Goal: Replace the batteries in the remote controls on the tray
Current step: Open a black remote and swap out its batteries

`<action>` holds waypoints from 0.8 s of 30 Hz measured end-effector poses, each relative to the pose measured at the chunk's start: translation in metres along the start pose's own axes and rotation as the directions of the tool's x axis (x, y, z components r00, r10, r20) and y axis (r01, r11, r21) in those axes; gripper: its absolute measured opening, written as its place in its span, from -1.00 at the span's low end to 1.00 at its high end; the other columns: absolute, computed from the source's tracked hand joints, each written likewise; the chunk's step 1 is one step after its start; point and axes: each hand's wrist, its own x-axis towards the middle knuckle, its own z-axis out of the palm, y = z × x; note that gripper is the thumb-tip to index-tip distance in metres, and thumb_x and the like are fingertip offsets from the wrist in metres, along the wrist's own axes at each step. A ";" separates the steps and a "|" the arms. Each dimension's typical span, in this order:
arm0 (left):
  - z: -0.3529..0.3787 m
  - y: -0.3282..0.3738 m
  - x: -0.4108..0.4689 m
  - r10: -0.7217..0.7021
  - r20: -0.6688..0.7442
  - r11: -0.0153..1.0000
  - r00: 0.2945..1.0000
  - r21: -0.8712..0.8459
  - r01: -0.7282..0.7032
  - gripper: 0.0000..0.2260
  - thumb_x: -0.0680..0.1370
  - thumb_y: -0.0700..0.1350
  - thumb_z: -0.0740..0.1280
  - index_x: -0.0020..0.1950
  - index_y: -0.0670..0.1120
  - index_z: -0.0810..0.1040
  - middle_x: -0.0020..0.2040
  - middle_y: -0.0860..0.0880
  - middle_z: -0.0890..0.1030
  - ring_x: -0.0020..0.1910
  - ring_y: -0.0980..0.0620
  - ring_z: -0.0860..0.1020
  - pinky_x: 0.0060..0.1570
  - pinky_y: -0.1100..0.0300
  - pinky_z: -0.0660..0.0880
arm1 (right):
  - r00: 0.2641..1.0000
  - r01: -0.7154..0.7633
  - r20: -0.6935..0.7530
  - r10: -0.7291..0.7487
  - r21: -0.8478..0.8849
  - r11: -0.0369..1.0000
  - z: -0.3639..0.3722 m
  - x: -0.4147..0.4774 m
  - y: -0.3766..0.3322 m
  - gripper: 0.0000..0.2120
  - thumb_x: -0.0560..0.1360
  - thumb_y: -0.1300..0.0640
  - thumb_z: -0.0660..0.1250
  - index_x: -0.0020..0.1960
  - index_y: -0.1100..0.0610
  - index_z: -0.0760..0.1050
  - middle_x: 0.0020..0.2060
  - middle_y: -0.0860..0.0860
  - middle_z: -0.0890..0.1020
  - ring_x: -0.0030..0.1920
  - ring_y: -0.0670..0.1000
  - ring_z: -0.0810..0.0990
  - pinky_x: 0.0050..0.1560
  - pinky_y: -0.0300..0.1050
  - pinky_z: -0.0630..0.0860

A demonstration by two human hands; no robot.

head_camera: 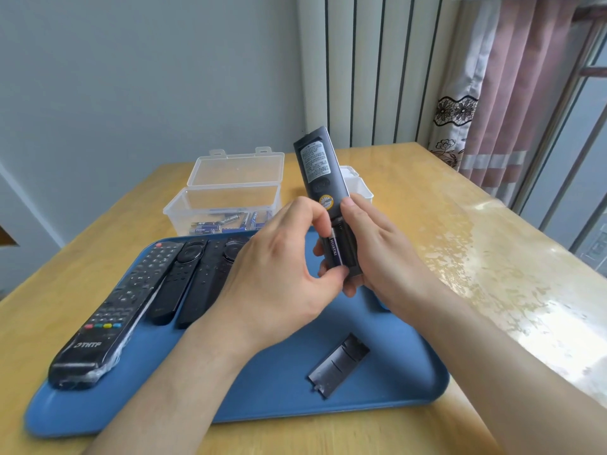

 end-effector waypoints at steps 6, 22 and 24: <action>0.000 -0.001 0.001 0.012 0.031 0.999 0.999 0.046 -0.014 -0.56 0.32 -0.06 0.55 -0.07 0.10 0.30 -0.24 0.31 0.38 -0.29 0.30 0.36 -0.32 0.37 0.22 | 1.000 0.021 -0.009 -0.021 -0.041 0.999 0.003 -0.002 0.000 -0.70 0.69 0.00 0.03 -0.09 0.14 0.38 -0.29 0.13 0.57 -0.41 0.01 0.51 -0.54 -0.15 0.39; 0.006 -0.006 0.005 -0.155 0.059 0.941 0.986 -0.295 0.166 -0.61 0.32 -0.31 0.53 -0.08 0.03 0.43 -0.28 0.11 0.41 -0.31 0.13 0.40 -0.21 0.32 0.43 | 1.000 0.016 -0.004 -0.016 -0.072 0.997 0.010 -0.004 -0.001 -0.69 0.70 0.02 0.02 -0.07 0.18 0.37 -0.33 0.07 0.51 -0.49 -0.03 0.45 -0.57 -0.20 0.33; 0.007 -0.004 0.003 -0.116 0.086 0.937 0.990 -0.321 0.138 -0.65 0.38 -0.33 0.47 -0.03 0.02 0.44 -0.29 0.04 0.41 -0.30 0.06 0.44 -0.19 0.17 0.52 | 1.000 0.016 -0.001 -0.016 -0.040 0.999 0.010 -0.003 -0.001 -0.69 0.70 0.02 0.02 -0.09 0.17 0.36 -0.35 0.03 0.50 -0.49 -0.02 0.42 -0.57 -0.21 0.32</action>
